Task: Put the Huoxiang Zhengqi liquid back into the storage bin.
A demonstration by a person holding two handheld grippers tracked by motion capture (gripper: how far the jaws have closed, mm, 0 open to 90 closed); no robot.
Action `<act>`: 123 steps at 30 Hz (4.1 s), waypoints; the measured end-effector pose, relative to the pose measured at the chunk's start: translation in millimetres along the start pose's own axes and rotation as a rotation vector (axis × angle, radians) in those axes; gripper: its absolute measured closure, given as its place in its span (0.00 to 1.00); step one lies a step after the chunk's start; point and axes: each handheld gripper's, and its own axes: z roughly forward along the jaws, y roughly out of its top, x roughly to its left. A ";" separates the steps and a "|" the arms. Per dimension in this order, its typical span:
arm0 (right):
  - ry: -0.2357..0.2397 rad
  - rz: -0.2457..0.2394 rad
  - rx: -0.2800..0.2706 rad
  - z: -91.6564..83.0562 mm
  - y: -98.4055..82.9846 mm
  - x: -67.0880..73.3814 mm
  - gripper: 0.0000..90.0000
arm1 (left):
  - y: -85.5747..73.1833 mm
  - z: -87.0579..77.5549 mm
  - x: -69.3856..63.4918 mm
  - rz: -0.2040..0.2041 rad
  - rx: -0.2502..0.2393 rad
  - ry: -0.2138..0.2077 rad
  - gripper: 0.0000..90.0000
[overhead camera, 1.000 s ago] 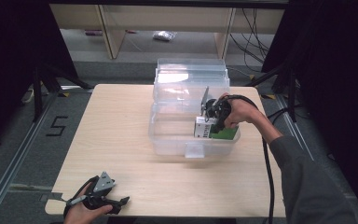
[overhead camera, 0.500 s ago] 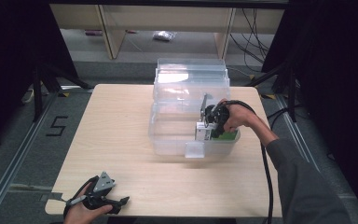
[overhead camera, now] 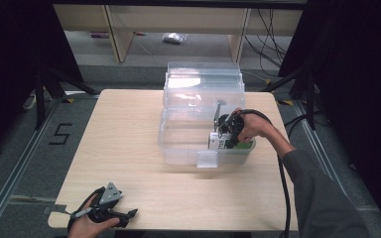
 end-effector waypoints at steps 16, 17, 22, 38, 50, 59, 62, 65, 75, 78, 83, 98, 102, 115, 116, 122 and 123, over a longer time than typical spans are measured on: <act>-0.072 0.031 -0.125 -35.4 -11.5 8.7 0.62 | 0.2 0.3 -0.1 0.004 0.001 0.001 0.17; -0.069 0.060 -0.132 -38.5 -12.6 10.6 0.61 | 0.2 0.2 0.3 0.003 0.003 0.004 0.17; -0.103 0.124 -0.195 -49.1 -15.6 14.3 0.56 | 0.3 -1.3 1.5 0.016 0.011 -0.005 0.17; -0.148 0.268 -0.333 -55.8 -18.4 22.4 0.45 | 0.4 -1.7 1.5 0.024 0.016 -0.007 0.17; -0.184 0.347 -0.398 -57.4 -21.1 36.0 0.39 | 0.6 -1.8 1.5 0.024 0.017 -0.007 0.17; -0.205 0.421 -0.489 -57.0 -20.4 52.0 0.37 | 0.6 -1.4 1.9 0.026 0.020 -0.004 0.17; -0.209 0.419 -0.515 -56.7 -21.6 53.8 0.35 | 0.4 -0.1 0.4 0.003 0.001 -0.002 0.17; -0.202 0.421 -0.516 -55.9 -22.9 56.5 0.35 | 0.6 -1.7 2.2 0.024 0.020 -0.009 0.17; -0.201 0.423 -0.570 -56.2 -28.9 66.8 0.34 | 0.8 -2.0 2.1 0.027 0.023 -0.007 0.17; -0.199 0.444 -0.586 -55.6 -29.9 70.3 0.34 | 0.6 -1.8 2.2 0.022 0.017 -0.008 0.17; -0.193 0.491 -0.617 -53.4 -30.4 80.1 0.32 | 0.5 -1.9 1.5 0.022 0.014 -0.008 0.17; -0.191 0.476 -0.648 -43.3 -29.6 101.3 0.31 | 0.7 -2.1 1.5 0.024 0.015 -0.008 0.17; -0.186 0.460 -0.667 -36.8 -28.4 106.3 0.31 | 0.6 -2.2 1.8 0.025 0.014 -0.007 0.17; -0.205 0.463 -0.713 -30.9 -29.7 124.0 0.31 | 0.7 -2.3 1.9 0.025 0.015 -0.007 0.17; -0.199 0.450 -0.704 -30.8 -29.7 125.2 0.31 | 0.7 -2.3 1.9 0.025 0.015 -0.007 0.17; -0.167 0.447 -0.703 -23.6 -26.7 133.7 0.31 | 0.7 -2.3 1.8 0.026 0.015 -0.007 0.17; -0.190 0.431 -0.724 -21.4 -26.2 134.1 0.31 | 0.7 -2.2 1.7 0.025 0.015 -0.007 0.17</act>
